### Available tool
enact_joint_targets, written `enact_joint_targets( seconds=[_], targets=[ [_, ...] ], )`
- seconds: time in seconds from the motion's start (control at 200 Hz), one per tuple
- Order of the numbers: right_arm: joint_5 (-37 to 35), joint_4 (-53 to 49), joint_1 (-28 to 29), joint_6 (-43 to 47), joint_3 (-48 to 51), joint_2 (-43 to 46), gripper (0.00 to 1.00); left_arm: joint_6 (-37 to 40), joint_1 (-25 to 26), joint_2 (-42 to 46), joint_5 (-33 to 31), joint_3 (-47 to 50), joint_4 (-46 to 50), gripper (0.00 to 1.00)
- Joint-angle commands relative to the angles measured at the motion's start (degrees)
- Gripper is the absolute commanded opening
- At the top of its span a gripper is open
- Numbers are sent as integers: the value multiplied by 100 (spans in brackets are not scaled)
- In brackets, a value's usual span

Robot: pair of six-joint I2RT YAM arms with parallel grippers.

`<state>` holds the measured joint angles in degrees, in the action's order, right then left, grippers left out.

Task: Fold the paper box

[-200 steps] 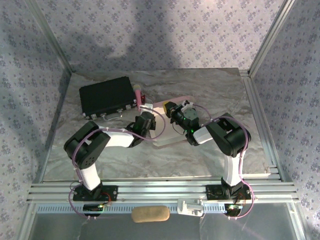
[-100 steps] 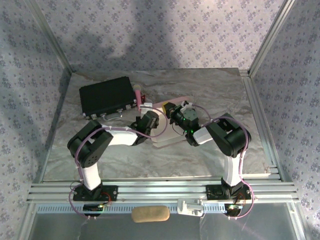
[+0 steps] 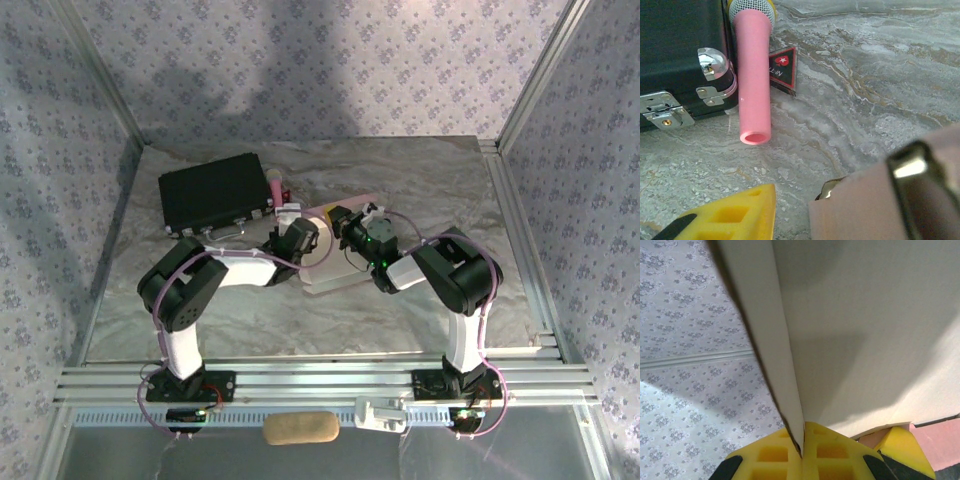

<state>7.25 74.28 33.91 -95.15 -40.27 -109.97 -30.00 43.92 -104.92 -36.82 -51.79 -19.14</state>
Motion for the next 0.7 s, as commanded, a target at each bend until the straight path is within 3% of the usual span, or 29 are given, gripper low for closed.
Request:
enact_joint_targets(
  seconds=[0.0,0.05,0.13,0.245,0.405,0.58,0.694],
  targets=[
    [132,-329,64,-107,136,24,0,-31,-112,-147,-89,-209,248,30],
    [131,-335,63,-109,141,29,0,-56,-116,-164,-122,-267,330,22],
    [119,-335,59,-117,141,28,0,-155,-113,-185,-251,-335,497,0],
    [97,-356,63,-120,168,46,0,-442,-106,-180,-558,-426,891,0],
    [106,-485,-3,-20,231,177,0,-314,-98,-58,-502,-303,803,0],
    [386,-1039,-142,497,267,832,46,228,-83,205,-420,-139,544,0],
    [429,-1825,-233,885,423,1736,67,706,-78,504,-163,58,251,0]
  ],
)
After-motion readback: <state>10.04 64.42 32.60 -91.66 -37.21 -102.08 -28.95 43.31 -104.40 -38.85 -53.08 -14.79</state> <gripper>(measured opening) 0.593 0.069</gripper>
